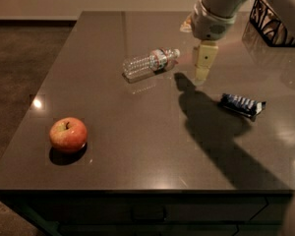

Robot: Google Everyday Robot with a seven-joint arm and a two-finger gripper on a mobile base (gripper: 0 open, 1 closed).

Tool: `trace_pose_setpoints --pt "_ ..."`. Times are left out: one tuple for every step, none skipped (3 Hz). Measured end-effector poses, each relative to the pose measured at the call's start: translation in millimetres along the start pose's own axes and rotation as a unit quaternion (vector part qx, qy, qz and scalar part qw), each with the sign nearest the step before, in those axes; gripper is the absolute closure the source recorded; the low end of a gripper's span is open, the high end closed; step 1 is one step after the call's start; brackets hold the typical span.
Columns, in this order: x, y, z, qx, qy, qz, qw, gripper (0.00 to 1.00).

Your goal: Move water bottle near apple

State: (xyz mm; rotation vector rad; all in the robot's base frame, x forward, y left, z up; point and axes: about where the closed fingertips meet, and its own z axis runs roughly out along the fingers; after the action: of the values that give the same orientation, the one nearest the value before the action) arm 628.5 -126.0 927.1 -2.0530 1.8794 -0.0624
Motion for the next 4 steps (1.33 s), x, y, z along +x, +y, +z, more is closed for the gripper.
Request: trace_pose_setpoints --pt "-8.3 -30.2 30.2 -0.021 0.003 -0.025 0.9995 0.00" --pt "-19.1 -48.4 52.3 -0.035 -0.001 -0.043 0.9985 0.00" --pt "-33.1 -60.5 71.3 -0.051 -0.014 -0.055 0.9971 0.00" --pt "-48.8 -66.7 88.0 -0.064 -0.019 -0.076 0.9948 0.00"
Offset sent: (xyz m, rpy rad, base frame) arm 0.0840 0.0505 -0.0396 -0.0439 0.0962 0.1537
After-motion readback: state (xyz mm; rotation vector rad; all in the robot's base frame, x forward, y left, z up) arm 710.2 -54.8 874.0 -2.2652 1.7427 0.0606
